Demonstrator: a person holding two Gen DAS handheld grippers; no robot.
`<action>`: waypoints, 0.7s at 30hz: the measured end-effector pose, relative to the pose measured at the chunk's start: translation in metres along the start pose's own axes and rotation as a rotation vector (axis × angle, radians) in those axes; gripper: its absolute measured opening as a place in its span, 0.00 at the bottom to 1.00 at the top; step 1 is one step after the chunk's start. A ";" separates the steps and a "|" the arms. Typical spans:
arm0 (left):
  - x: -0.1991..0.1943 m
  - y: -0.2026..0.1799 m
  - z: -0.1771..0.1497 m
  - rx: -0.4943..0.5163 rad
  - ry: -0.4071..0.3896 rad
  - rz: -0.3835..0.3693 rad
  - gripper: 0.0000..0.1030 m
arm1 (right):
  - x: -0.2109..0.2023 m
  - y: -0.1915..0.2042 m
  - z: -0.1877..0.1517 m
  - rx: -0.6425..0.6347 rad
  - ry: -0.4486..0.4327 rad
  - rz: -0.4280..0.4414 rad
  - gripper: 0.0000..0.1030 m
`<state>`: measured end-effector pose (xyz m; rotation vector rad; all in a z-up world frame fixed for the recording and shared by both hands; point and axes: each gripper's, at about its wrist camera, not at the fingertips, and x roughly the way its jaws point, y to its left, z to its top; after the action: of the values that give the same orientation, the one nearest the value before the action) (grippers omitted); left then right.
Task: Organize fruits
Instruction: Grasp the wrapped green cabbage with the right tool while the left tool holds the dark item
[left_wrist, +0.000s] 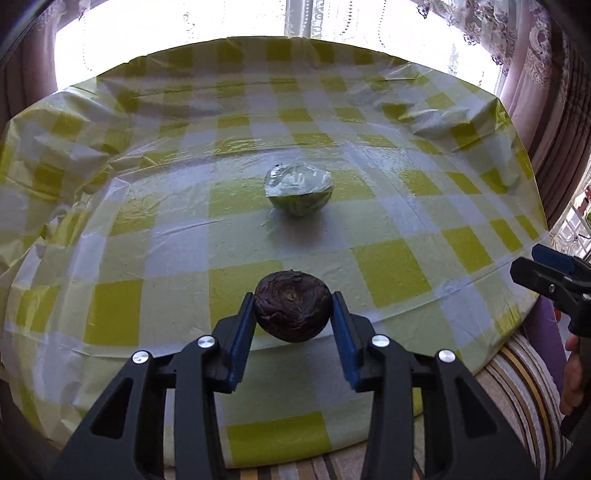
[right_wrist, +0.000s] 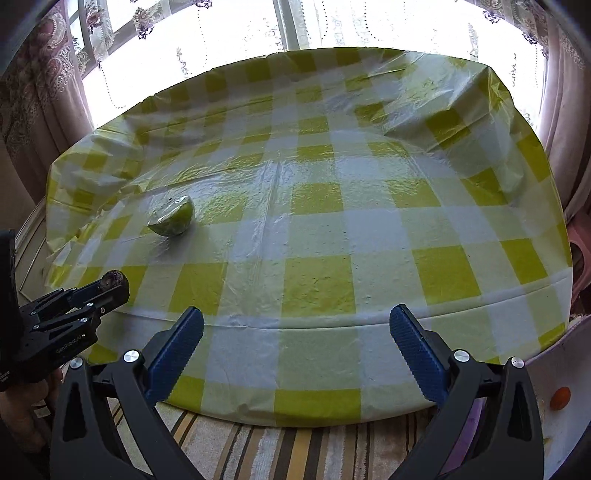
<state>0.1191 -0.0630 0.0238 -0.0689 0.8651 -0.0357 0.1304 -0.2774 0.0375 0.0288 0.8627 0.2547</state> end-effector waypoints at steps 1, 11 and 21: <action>0.000 0.008 0.000 -0.039 -0.007 -0.003 0.40 | 0.006 0.008 0.004 -0.016 0.004 0.006 0.95; -0.008 0.057 -0.009 -0.254 -0.079 0.002 0.39 | 0.058 0.091 0.041 -0.190 0.004 0.013 0.95; -0.006 0.070 -0.012 -0.295 -0.084 -0.023 0.39 | 0.099 0.135 0.071 -0.244 0.019 0.011 0.95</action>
<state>0.1066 0.0062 0.0150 -0.3549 0.7806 0.0731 0.2169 -0.1177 0.0266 -0.1963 0.8461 0.3692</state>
